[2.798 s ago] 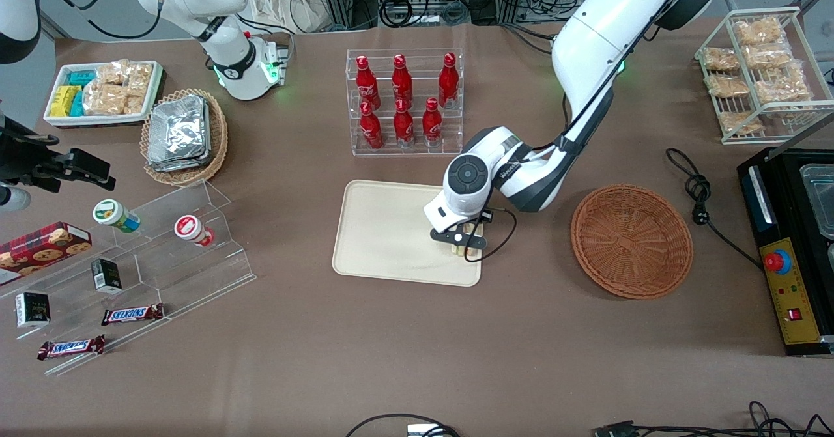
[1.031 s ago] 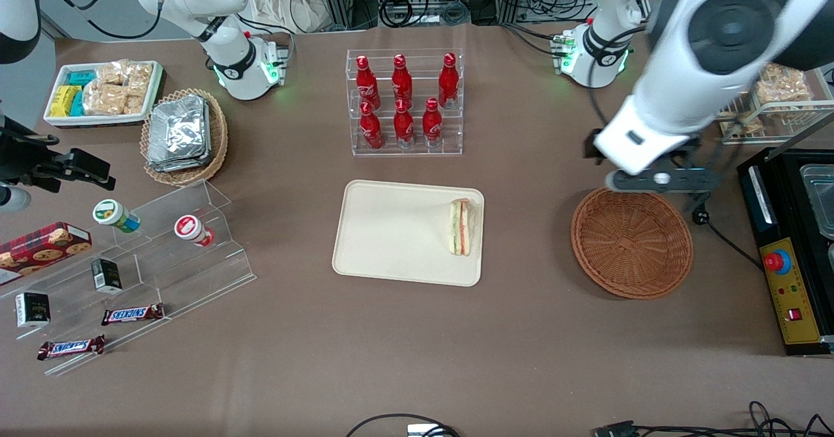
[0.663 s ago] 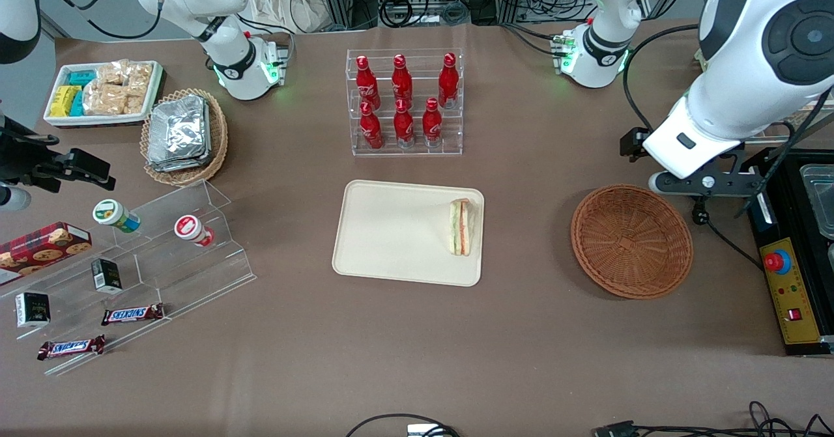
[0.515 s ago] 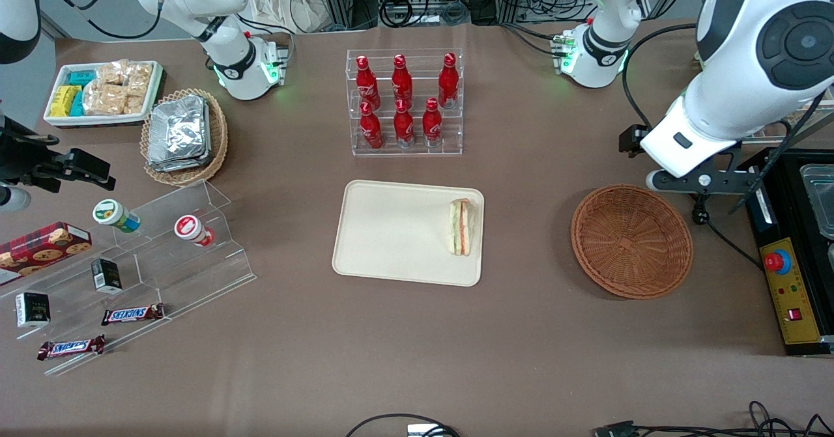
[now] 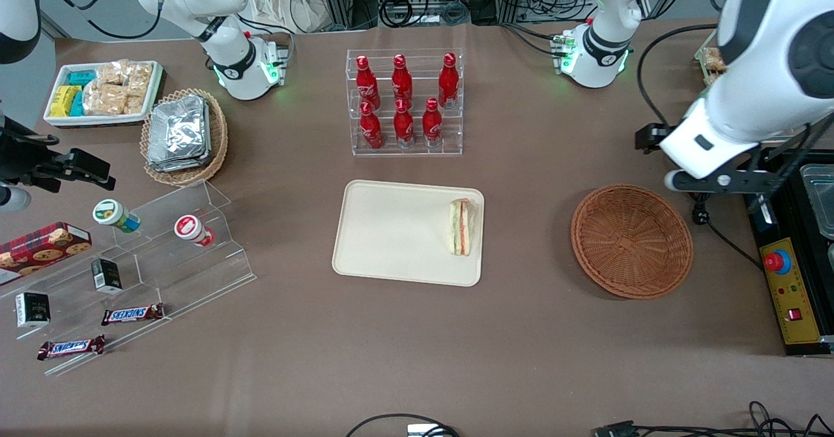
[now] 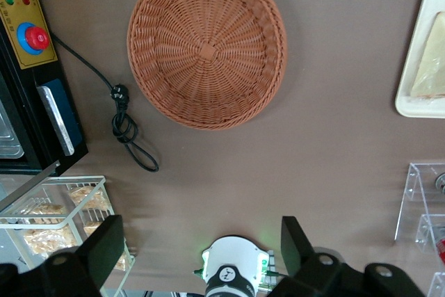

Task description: Place sandwich from basket to tray

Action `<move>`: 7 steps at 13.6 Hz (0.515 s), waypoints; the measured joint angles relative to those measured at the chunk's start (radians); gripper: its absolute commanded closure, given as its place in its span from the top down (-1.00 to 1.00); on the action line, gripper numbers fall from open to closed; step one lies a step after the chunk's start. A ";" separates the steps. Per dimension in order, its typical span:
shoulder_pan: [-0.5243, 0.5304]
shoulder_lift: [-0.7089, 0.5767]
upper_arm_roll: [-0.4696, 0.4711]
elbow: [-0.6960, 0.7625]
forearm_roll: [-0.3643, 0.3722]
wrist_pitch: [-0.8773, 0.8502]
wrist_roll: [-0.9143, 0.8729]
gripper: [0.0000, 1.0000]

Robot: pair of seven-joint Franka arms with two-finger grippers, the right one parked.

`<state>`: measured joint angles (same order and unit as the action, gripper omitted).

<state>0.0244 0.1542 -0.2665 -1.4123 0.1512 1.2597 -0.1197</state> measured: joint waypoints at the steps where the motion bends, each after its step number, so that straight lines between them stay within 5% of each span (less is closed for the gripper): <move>1: -0.007 -0.016 0.045 -0.021 -0.018 0.009 0.025 1.00; 4: -0.038 -0.087 0.171 -0.131 -0.063 0.086 0.109 1.00; 7: -0.039 -0.162 0.200 -0.241 -0.070 0.156 0.136 1.00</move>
<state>-0.0143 -0.0079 -0.0667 -1.6538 0.0810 1.4154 0.0161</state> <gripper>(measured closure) 0.000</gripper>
